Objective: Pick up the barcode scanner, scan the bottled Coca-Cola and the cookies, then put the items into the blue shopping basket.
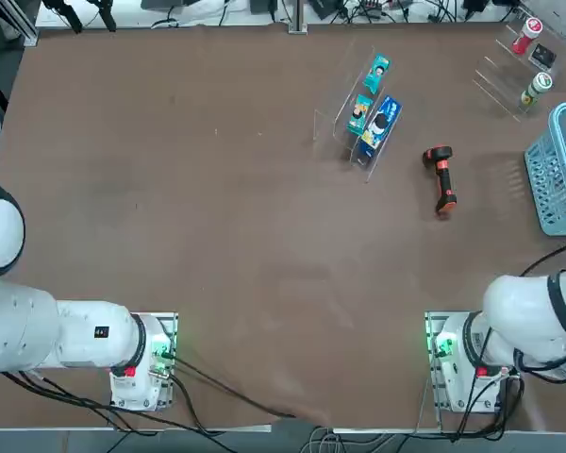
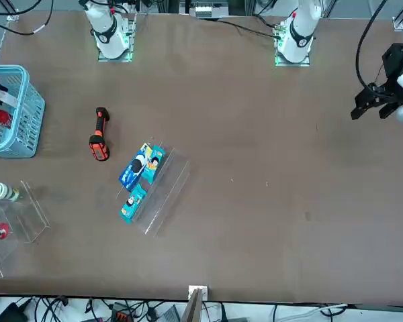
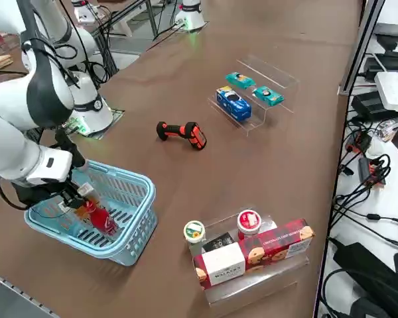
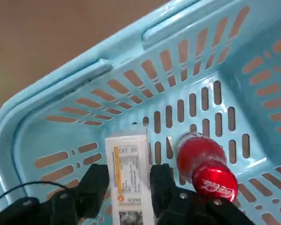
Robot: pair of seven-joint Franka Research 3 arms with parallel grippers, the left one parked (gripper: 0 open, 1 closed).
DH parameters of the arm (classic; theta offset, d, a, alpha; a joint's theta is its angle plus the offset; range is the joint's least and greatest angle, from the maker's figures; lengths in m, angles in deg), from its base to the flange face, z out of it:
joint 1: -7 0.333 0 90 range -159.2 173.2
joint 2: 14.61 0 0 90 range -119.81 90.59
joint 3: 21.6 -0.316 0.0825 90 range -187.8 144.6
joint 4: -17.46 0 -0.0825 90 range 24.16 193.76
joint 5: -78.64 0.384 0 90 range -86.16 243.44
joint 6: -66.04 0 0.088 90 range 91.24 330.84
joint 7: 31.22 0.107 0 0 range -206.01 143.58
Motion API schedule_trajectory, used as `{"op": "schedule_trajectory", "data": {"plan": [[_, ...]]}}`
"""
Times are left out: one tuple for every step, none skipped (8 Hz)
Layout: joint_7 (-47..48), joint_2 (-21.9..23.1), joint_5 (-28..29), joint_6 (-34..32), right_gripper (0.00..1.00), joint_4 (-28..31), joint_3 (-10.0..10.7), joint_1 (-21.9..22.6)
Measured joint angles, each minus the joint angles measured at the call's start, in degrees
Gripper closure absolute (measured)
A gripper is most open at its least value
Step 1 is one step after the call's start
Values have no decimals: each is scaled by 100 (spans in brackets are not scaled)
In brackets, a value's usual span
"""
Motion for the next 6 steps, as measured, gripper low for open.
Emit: {"op": "schedule_trajectory", "data": {"plan": [[-1, -5, 52, 2, 38, 0, 0, -1], [-3, -5, 69, -3, 20, -1, 0, -5], [-7, 0, 79, -25, 4, -7, 0, -12], [-10, 39, 85, -101, 0, -28, 0, -21], [-10, 140, 91, -239, 0, -72, 0, -24], [-4, 307, 94, -408, 0, -149, -8, -23]]}}
